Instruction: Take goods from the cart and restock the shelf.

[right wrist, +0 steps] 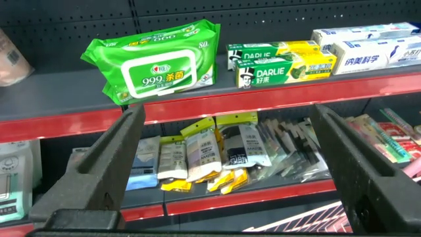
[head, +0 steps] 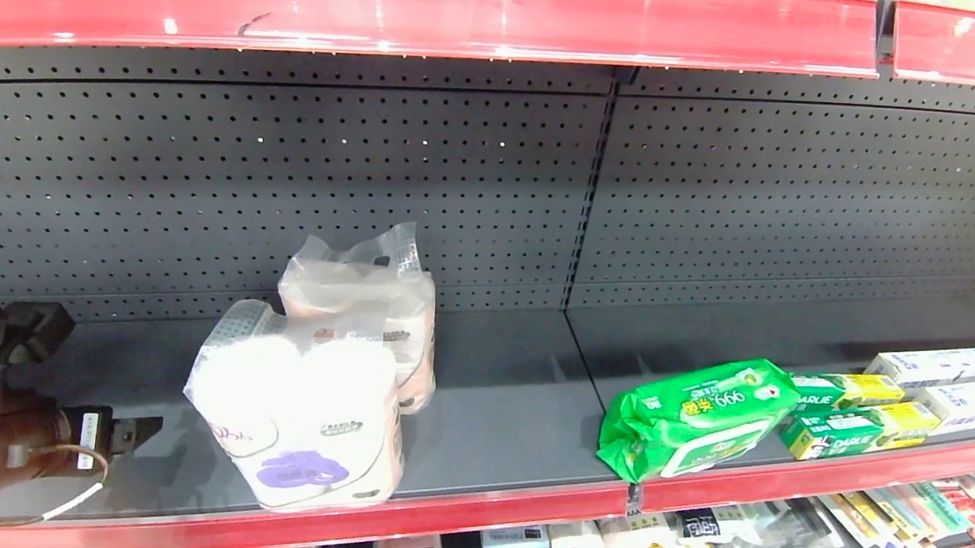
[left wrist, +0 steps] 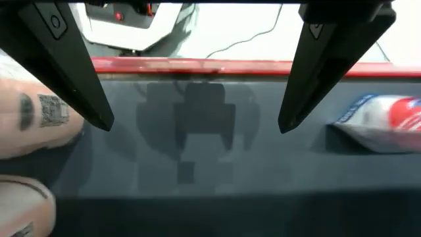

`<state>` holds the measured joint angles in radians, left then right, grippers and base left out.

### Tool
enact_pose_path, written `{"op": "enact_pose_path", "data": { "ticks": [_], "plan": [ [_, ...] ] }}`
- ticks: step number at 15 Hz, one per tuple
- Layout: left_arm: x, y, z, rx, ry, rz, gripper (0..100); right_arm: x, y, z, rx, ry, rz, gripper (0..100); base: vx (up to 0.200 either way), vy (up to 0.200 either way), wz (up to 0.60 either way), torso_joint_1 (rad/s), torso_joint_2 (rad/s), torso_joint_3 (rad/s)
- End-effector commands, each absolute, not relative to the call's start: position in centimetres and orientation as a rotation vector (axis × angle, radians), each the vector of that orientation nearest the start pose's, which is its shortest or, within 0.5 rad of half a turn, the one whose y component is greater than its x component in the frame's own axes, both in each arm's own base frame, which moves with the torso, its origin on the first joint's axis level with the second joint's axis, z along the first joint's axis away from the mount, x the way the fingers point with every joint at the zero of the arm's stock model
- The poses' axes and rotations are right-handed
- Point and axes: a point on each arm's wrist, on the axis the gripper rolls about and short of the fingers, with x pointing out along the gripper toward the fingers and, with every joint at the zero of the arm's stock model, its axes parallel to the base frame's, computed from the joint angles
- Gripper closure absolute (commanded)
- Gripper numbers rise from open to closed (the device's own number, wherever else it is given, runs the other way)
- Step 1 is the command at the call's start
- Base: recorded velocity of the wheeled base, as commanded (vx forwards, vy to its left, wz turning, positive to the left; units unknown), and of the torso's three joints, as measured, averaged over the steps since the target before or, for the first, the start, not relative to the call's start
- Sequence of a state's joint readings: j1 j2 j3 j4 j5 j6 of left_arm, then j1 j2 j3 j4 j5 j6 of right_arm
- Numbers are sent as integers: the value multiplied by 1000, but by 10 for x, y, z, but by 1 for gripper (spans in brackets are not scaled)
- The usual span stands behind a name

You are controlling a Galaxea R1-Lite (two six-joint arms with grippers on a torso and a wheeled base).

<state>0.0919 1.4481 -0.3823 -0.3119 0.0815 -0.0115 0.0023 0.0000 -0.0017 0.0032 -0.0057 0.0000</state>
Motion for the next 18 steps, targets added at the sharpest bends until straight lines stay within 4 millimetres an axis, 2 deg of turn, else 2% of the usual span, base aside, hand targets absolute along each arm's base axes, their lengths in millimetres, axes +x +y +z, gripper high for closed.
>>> {"op": "enact_pose_path", "data": {
  "ticks": [1,7,8,14,18],
  "plan": [
    [197,19,97,-13,830,163,0,-23,0,76,0,3,-3,0,0,0,0,0,0,0],
    [213,15,82,-4,836,141,0,-23,0,76,0,5,-3,0,0,0,0,0,0,0],
    [216,9,76,9,859,116,0,-23,0,76,0,3,-3,0,0,0,0,0,0,0],
    [224,-2,67,31,876,65,0,-23,0,75,0,5,-3,0,0,0,0,0,0,0],
    [232,-3,65,30,877,61,0,-23,0,76,0,6,-3,0,0,0,0,0,0,0]
  ]
}}
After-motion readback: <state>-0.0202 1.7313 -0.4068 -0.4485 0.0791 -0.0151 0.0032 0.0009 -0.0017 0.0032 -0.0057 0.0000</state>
